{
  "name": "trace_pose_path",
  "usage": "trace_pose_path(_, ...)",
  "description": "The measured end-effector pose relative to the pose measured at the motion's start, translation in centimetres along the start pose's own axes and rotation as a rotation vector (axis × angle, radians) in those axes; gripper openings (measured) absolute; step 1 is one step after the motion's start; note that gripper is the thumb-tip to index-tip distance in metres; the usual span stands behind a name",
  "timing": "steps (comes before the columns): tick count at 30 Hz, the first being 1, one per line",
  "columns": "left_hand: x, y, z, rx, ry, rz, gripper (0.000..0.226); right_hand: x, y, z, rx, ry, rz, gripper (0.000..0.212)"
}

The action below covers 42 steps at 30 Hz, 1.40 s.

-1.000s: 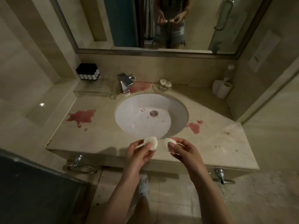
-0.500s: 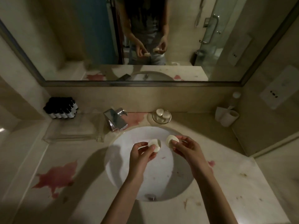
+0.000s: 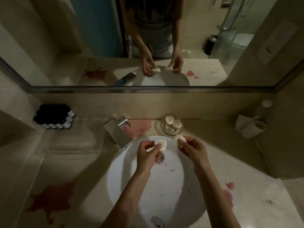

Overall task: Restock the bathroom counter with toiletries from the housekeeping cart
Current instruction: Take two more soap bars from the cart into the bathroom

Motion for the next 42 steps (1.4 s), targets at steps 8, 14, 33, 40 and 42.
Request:
trace_pose_path(8,5.2,8.9,0.1,0.053,0.265,-0.001,0.025,-0.1,8.3,1.2,0.044,-0.072,0.073,0.012)
trace_pose_path(14,7.1,13.3,0.0,0.179,0.671,0.012,0.030,0.4,12.9,1.8,0.068,-0.148,0.114,0.014)
trace_pose_path(33,6.6,13.7,-1.9,0.224,0.653,0.111,0.032,0.6,14.1,2.2,-0.122,-0.672,0.376,0.026)
trace_pose_path(40,6.8,13.6,-2.1,0.192,0.583,0.096,0.030,0.7,13.3,2.5,-0.165,-0.680,0.493,0.030)
trace_pose_path(42,6.9,13.5,-2.1,0.191,0.559,0.090,0.030,0.7,13.2,2.7,-0.159,-0.636,0.501,0.029)
Point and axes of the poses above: each hand's wrist, its own y-axis towards the middle knuckle, its own x-axis out of the palm, z = x × y, the point moved 7 cm from there along y, towards the middle knuckle, and after that the axes turned 8 degrees about x, right-handed, at the moved point
